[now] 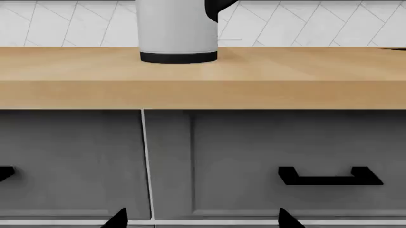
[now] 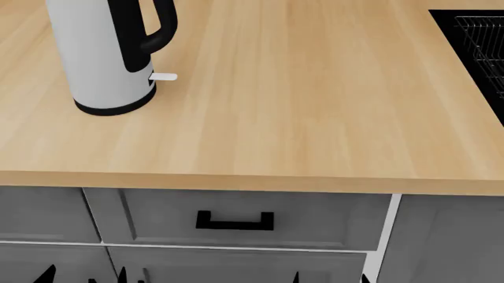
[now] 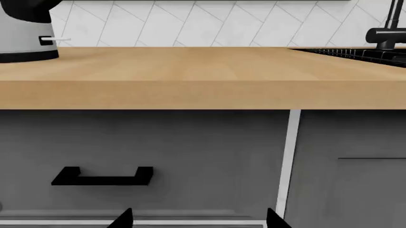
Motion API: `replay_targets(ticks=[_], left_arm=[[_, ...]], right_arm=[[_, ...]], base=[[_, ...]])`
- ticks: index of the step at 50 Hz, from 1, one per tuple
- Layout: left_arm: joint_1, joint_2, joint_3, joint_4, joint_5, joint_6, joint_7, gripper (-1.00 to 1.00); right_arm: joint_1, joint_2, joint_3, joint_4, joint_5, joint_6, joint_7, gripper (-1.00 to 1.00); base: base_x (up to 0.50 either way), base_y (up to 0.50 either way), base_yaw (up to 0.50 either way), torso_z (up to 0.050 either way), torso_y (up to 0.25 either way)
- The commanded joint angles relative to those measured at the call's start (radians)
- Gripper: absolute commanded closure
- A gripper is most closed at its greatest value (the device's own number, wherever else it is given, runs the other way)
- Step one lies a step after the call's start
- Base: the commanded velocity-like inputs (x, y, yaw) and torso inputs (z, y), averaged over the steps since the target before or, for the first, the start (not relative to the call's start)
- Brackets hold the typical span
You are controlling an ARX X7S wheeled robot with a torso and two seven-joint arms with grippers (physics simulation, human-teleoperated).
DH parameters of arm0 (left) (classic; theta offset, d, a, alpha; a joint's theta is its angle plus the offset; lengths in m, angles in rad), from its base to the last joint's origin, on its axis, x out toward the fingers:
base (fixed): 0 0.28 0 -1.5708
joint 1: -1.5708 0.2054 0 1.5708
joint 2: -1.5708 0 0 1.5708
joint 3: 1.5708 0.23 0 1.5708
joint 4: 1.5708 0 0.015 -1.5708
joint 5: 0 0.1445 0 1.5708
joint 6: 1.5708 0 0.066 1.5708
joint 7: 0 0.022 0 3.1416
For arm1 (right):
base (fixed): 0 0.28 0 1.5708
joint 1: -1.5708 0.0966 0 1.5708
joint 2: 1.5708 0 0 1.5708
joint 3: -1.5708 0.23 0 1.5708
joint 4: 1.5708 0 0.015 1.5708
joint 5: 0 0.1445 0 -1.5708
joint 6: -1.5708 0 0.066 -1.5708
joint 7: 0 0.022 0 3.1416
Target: Press the button to open the lid of the electric kettle.
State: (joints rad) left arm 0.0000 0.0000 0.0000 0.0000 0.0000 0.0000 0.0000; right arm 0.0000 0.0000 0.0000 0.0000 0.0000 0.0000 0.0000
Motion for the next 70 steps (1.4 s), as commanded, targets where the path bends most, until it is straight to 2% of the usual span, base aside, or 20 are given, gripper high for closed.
replay_targets(ticks=[1, 15, 16, 28, 70], left_arm=[[-0.002, -0.023, 0.026, -0.004, -0.023, 0.003, -0.026, -1.00], [-0.007, -0.054, 0.061, -0.004, -0.063, -0.022, -0.062, -1.00], [-0.005, -0.011, 0.014, 0.005, -0.005, -0.034, -0.009, -1.00], [-0.003, -0.047, 0.047, 0.010, -0.054, -0.032, -0.060, -1.00], [-0.008, -0.099, 0.111, 0.002, -0.119, -0.024, -0.113, -1.00]], right_arm=[[0.003, 0.017, -0.022, 0.011, 0.017, -0.008, 0.021, -1.00], [0.000, 0.054, -0.068, -0.001, 0.047, 0.000, 0.060, -1.00], [-0.002, 0.011, -0.018, -0.002, 0.000, 0.004, 0.009, -1.00], [-0.003, 0.047, -0.062, -0.013, 0.034, 0.012, 0.053, -1.00], [-0.003, 0.103, -0.129, -0.026, 0.080, 0.015, 0.118, -1.00]], base=[[0.00, 0.00, 0.00, 0.000, 0.000], [0.00, 0.00, 0.00, 0.000, 0.000], [0.00, 0.00, 0.00, 0.000, 0.000], [0.00, 0.00, 0.00, 0.002, 0.000], [0.00, 0.00, 0.00, 0.050, 0.000]])
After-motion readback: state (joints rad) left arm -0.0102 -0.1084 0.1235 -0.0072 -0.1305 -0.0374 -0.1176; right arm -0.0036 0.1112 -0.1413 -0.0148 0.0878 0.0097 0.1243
